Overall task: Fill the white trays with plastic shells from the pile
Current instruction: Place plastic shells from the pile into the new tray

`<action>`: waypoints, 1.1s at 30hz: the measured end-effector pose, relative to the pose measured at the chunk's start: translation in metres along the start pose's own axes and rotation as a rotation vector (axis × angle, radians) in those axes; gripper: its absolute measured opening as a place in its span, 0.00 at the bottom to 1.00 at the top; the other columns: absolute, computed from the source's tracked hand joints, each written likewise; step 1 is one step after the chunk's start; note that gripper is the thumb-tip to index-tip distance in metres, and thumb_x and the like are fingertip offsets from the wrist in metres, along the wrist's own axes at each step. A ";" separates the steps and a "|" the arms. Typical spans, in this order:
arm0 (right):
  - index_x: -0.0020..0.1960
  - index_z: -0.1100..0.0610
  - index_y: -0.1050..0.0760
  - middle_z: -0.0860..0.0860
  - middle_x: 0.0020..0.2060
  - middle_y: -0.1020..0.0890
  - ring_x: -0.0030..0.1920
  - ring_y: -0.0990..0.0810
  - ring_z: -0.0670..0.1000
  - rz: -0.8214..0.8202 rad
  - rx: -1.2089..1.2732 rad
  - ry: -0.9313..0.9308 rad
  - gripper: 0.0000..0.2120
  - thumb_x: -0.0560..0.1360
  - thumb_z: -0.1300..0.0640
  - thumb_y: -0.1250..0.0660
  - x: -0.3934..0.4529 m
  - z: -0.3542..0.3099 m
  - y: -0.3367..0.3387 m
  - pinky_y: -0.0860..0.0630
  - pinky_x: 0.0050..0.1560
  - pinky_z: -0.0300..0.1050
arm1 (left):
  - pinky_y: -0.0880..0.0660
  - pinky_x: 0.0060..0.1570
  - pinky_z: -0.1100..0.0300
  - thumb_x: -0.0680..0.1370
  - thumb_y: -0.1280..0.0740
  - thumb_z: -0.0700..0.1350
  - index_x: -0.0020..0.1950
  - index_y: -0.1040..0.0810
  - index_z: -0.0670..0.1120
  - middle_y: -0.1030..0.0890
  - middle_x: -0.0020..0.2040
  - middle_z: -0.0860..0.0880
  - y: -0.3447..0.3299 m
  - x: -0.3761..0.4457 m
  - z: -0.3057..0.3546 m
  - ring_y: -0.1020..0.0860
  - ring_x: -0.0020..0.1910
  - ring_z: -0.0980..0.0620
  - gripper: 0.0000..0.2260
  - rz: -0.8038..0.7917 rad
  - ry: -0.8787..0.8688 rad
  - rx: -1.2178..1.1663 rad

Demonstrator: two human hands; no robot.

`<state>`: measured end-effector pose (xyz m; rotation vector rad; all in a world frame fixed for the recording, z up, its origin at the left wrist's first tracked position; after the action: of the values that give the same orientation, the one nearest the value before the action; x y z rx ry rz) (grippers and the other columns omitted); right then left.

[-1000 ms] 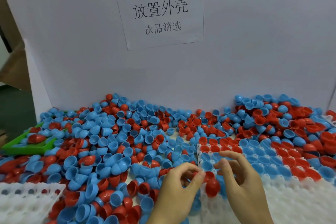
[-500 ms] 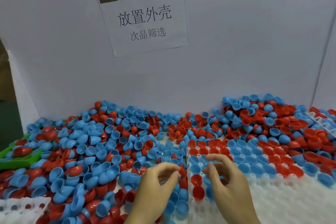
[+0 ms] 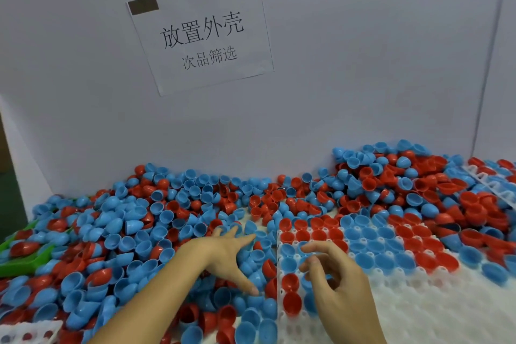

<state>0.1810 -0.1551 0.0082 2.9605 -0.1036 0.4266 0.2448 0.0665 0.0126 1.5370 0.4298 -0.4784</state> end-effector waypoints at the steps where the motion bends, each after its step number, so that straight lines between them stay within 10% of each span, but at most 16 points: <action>1: 0.45 0.47 0.21 0.44 0.38 0.16 0.39 0.18 0.46 -0.001 0.005 0.001 0.14 0.79 0.66 0.35 0.000 0.000 0.000 0.19 0.41 0.43 | 0.52 0.75 0.34 0.68 0.26 0.68 0.79 0.64 0.65 0.65 0.82 0.51 0.002 0.003 0.000 0.65 0.79 0.38 0.55 -0.016 0.007 0.039; 10: 0.46 0.47 0.21 0.44 0.37 0.16 0.39 0.18 0.44 -0.010 -0.002 0.023 0.15 0.79 0.66 0.35 -0.001 -0.004 0.000 0.18 0.41 0.46 | 0.36 0.72 0.43 0.71 0.29 0.55 0.80 0.53 0.64 0.44 0.79 0.52 0.000 0.018 -0.005 0.44 0.76 0.44 0.45 0.212 -0.086 -0.209; 15: 0.46 0.46 0.21 0.43 0.37 0.16 0.40 0.18 0.44 -0.019 -0.026 0.022 0.15 0.79 0.66 0.35 -0.002 -0.004 -0.002 0.18 0.41 0.46 | 0.23 0.52 0.50 0.65 0.26 0.50 0.56 0.30 0.62 0.24 0.53 0.50 -0.011 0.019 -0.009 0.25 0.51 0.49 0.23 0.462 -0.139 -0.540; 17: 0.46 0.45 0.21 0.42 0.38 0.16 0.41 0.18 0.43 -0.022 -0.031 0.021 0.15 0.79 0.66 0.35 -0.002 -0.004 -0.003 0.18 0.41 0.44 | 0.20 0.52 0.52 0.65 0.24 0.46 0.60 0.27 0.56 0.20 0.56 0.49 -0.013 0.019 -0.013 0.20 0.51 0.50 0.26 0.567 -0.118 -0.638; 22: 0.46 0.46 0.21 0.43 0.37 0.16 0.39 0.18 0.44 -0.023 -0.026 0.023 0.15 0.79 0.66 0.35 -0.001 -0.005 -0.002 0.19 0.40 0.42 | 0.25 0.37 0.74 0.68 0.22 0.35 0.50 0.24 0.56 0.18 0.47 0.57 -0.009 0.015 -0.021 0.20 0.43 0.65 0.21 0.731 -0.058 -1.006; 33: 0.45 0.40 0.20 0.41 0.39 0.17 0.42 0.18 0.43 -0.045 -0.039 0.057 0.16 0.77 0.63 0.32 -0.004 -0.011 -0.007 0.19 0.39 0.45 | 0.22 0.37 0.67 0.70 0.22 0.37 0.54 0.19 0.50 0.14 0.43 0.56 -0.037 -0.044 0.013 0.16 0.42 0.59 0.16 0.795 -0.199 -1.429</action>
<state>0.1752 -0.1462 0.0166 2.9038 -0.0389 0.4969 0.1872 0.0551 0.0062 0.1699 -0.0733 0.3112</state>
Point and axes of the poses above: each hand's wrist, its own x-axis towards the middle knuckle, its own y-axis out of the back of the hand, z = x × y, the point moved 5 cm from there along x, towards the middle knuckle
